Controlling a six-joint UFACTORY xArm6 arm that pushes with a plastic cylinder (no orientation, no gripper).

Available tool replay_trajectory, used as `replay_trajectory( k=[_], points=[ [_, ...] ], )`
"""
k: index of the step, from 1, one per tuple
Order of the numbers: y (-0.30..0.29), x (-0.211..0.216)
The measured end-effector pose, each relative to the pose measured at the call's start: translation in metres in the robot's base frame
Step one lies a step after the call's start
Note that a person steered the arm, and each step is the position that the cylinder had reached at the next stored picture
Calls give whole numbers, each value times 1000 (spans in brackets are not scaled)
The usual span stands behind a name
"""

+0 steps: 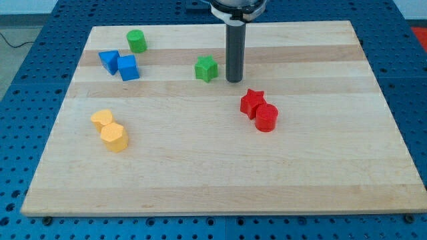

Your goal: Push the green star into the blue cube

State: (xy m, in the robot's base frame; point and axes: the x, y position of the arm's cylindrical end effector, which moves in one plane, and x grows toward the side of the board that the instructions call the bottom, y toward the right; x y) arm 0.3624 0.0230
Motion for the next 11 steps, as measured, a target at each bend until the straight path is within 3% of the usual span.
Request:
replay_trajectory(
  k=[1,4,5,7,8,9,11],
  points=[
    [-8,-3],
    [-145,-32],
    [-149,-29],
    [-94,-13],
    [-65,-31],
    [-75,-57],
    [-175,-100]
  ],
)
